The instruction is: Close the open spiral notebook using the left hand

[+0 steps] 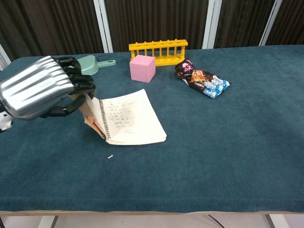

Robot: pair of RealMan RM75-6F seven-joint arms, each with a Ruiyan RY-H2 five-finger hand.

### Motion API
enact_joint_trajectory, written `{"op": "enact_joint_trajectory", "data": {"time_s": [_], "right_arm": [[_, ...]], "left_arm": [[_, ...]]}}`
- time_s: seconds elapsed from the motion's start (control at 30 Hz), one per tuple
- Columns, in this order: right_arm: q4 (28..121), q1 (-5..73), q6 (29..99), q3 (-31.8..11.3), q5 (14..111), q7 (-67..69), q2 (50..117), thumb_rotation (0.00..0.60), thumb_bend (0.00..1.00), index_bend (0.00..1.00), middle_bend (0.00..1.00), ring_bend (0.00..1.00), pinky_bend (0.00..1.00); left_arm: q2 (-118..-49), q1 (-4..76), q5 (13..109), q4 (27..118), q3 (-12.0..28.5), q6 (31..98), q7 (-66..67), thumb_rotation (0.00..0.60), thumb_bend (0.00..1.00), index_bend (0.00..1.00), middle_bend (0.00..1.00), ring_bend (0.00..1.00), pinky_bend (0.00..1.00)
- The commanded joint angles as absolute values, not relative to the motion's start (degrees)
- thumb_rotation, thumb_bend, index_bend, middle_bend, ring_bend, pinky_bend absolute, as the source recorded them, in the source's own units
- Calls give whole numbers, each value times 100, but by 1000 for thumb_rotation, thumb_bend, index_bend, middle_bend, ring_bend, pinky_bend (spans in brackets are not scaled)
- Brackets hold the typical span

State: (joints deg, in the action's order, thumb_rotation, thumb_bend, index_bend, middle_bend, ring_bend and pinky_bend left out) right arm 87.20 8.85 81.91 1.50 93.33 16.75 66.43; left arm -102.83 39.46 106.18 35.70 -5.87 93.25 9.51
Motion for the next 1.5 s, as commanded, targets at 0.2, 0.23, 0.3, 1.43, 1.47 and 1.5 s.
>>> {"op": "enact_joint_trajectory", "data": {"time_s": [0.2,0.23,0.3,1.43,1.47,1.5], "right_arm": [[8718,886,8184,138,9312,1684,6644,600,0,58,29,0,55],[8716,886,8184,137,9311,1692,6646,600,0,58,29,0,55],[8702,879,8188,139,9306,1707,6648,600,0,58,29,0,55],[8657,899,8142,137,9317,1739,6677,600,0,58,29,0,55],[8658,896,8144,138,9315,1739,6678,600,0,58,29,0,55],[8659,893,8152,138,9316,1745,6678,600,0,58,28,0,55]], "left_arm": [[-10227,4570,10966,3852,-600,8922,1499,600,588,548,510,528,353],[-10285,4735,10978,3876,-551,8755,1514,600,579,540,504,515,348],[-10380,4933,10950,3909,-452,8555,1510,600,508,472,471,470,336],[-9961,4449,6241,7290,833,4752,2004,95,727,121,220,70,23],[-9955,4447,6221,7308,827,4780,2059,97,726,121,220,70,21],[-9938,4434,6213,7339,828,4844,2104,98,725,121,220,69,19]]}}
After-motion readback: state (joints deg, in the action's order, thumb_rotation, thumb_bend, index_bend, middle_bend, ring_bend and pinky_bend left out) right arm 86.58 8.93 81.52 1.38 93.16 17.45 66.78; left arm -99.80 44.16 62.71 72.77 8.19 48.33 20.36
